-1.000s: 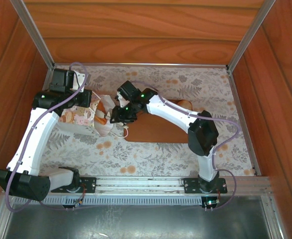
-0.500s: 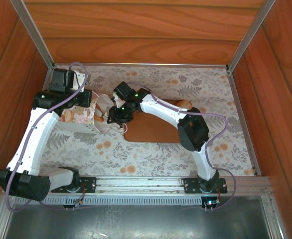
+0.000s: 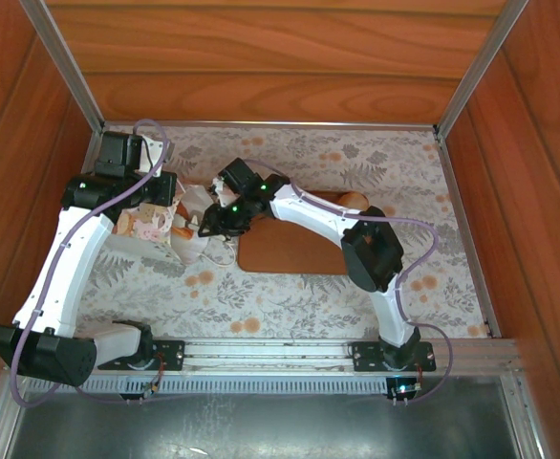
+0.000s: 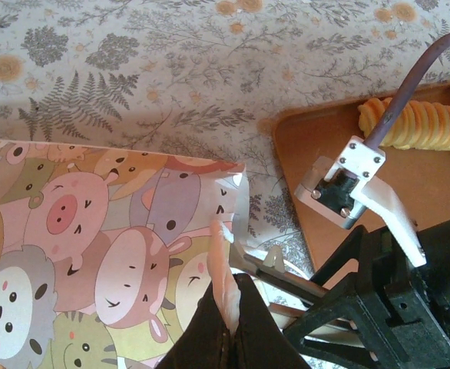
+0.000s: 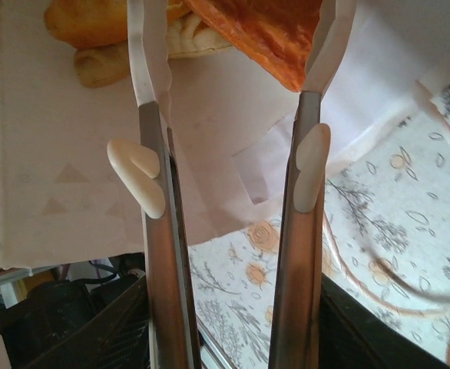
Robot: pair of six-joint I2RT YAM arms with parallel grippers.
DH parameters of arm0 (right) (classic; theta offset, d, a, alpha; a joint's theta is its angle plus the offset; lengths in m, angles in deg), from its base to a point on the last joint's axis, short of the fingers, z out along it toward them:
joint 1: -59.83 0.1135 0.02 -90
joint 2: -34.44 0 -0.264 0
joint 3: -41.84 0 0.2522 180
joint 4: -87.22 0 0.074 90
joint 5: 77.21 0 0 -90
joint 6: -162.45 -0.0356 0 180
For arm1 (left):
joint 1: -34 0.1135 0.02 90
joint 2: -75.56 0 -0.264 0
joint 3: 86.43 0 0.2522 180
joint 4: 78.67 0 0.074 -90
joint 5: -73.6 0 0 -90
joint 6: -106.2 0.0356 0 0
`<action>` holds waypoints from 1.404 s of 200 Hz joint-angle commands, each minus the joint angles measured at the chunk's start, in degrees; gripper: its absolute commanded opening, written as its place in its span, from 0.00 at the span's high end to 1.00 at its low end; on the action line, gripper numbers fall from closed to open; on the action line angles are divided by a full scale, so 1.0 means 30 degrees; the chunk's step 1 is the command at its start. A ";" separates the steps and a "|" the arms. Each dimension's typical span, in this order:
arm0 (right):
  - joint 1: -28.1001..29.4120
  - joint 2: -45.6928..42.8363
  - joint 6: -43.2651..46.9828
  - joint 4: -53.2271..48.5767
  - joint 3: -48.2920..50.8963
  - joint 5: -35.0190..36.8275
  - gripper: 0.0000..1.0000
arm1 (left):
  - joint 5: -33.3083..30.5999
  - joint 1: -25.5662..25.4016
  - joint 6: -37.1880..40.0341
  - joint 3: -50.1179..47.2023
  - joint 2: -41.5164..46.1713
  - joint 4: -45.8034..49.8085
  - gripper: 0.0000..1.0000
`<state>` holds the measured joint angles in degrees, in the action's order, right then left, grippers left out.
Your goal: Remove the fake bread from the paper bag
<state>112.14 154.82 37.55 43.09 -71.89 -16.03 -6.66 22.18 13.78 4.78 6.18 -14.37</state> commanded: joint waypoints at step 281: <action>0.1121 -0.1635 0.3996 -0.7593 -0.3024 0.4376 0.73 | -0.0140 -0.0156 -0.0074 -0.0336 0.0297 -0.0431 1.00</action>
<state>114.46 152.37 45.53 27.38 -78.14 -6.10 -6.70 22.18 13.59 4.37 6.15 -14.56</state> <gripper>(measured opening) 0.343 0.050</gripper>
